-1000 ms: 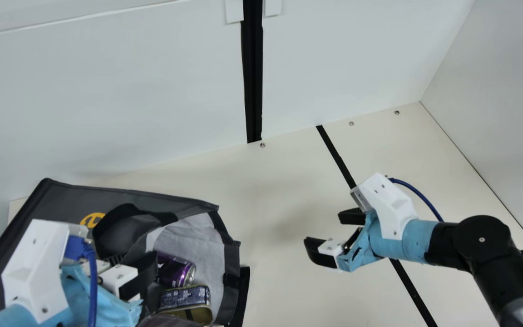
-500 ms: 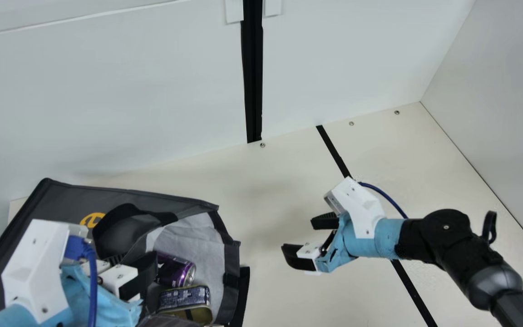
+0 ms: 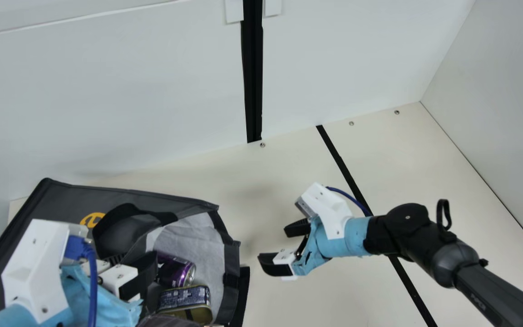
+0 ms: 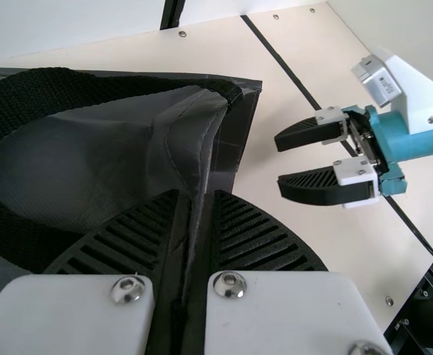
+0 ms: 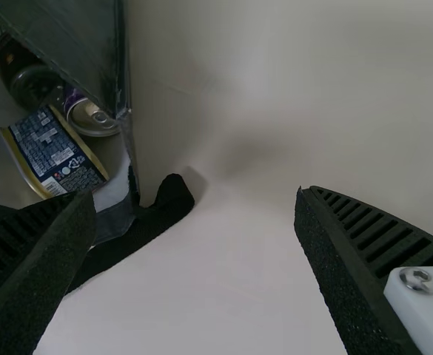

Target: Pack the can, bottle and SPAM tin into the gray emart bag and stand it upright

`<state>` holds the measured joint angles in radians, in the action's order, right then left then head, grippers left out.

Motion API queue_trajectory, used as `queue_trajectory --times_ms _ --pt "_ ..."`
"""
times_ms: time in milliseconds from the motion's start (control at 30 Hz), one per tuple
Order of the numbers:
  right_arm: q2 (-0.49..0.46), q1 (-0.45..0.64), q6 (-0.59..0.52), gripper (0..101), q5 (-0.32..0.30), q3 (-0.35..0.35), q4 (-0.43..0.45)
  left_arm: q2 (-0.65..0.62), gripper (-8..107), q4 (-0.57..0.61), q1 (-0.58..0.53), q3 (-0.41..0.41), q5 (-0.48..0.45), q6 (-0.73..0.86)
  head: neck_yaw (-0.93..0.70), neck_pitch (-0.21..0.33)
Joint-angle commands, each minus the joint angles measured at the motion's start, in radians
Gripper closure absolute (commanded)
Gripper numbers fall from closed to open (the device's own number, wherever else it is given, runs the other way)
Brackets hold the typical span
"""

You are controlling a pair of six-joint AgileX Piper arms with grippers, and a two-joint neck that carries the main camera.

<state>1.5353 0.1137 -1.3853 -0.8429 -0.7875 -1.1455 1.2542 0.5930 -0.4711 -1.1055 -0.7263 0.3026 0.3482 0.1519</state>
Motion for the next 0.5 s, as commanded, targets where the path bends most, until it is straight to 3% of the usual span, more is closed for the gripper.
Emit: queue_trajectory --times_ms 0,467 --pt "0.018 -0.015 -0.008 6 -0.004 -0.006 -0.008 0.000 107 0.000 0.000 0.000 0.000 0.000 0.001 0.023" --pt "0.136 -0.118 -0.055 6 -0.009 -0.068 -0.077 0.000 107 0.000 0.000 0.000 0.000 0.000 0.001 0.023"
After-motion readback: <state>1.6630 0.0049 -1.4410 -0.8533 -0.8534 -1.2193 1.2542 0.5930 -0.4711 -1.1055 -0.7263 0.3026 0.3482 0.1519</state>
